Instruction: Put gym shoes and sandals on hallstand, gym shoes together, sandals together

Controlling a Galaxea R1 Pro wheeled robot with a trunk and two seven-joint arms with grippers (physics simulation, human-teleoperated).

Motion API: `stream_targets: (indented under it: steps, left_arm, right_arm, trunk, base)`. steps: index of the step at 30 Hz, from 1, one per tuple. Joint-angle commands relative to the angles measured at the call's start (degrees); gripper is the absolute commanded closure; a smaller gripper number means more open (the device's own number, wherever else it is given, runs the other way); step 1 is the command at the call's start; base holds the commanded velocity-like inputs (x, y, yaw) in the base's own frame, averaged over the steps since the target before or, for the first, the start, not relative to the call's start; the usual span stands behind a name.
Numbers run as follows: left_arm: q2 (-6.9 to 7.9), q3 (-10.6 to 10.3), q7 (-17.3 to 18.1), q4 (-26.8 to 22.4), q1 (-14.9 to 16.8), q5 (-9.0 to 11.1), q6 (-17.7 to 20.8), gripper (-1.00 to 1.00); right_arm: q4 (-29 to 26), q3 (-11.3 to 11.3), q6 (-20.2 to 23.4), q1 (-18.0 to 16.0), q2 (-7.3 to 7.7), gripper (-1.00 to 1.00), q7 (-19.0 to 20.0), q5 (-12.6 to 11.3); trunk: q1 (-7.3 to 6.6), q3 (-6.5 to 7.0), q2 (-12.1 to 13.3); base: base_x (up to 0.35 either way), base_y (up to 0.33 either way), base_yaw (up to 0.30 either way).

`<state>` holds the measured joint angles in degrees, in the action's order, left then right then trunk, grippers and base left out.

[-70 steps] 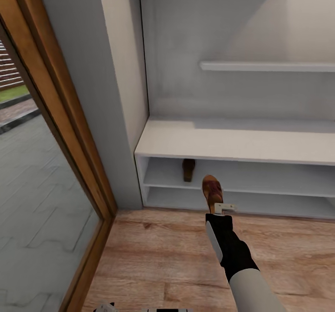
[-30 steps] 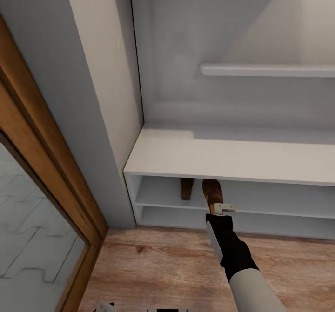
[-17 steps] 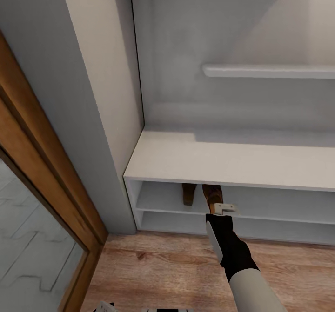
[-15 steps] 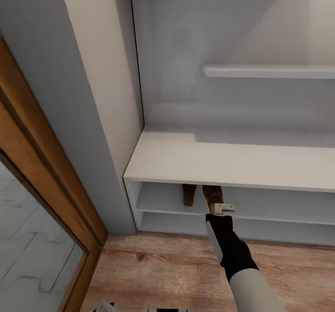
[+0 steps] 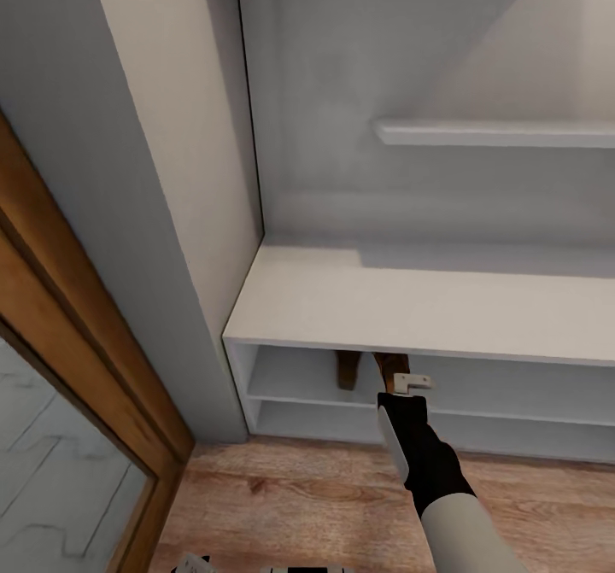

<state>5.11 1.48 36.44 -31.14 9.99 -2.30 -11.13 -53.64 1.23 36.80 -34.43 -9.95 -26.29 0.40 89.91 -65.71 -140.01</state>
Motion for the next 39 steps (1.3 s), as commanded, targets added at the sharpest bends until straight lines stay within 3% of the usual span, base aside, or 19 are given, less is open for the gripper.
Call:
stream_targets:
  steps: [1,10,39]
  left_arm:
    - [-0.01,0.2,0.2,0.0,0.0,-0.2,-0.3,-1.00]
    - [-0.01,0.1,0.2,0.0,0.0,-0.2,-0.3,-1.00]
    - [-0.01,0.1,0.2,0.0,0.0,-0.2,-0.3,-1.00]
  right_arm:
    - [-0.1,0.1,0.3,0.0,-0.04,1.00,-0.1,0.0]
    - [-0.1,0.1,0.3,0.0,-0.04,1.00,-0.1,0.0]
    - [-0.1,0.1,0.3,0.0,-0.04,1.00,-0.1,0.0]
  trunk:
    - [0.01,-0.05,0.0]
    - [0.01,-0.05,0.0]
    - [0.01,-0.52,0.0]
  base:
    - [0.259,0.000,0.000]
    - [0.231,0.000,0.000]
    - [0.004,0.000,0.002]
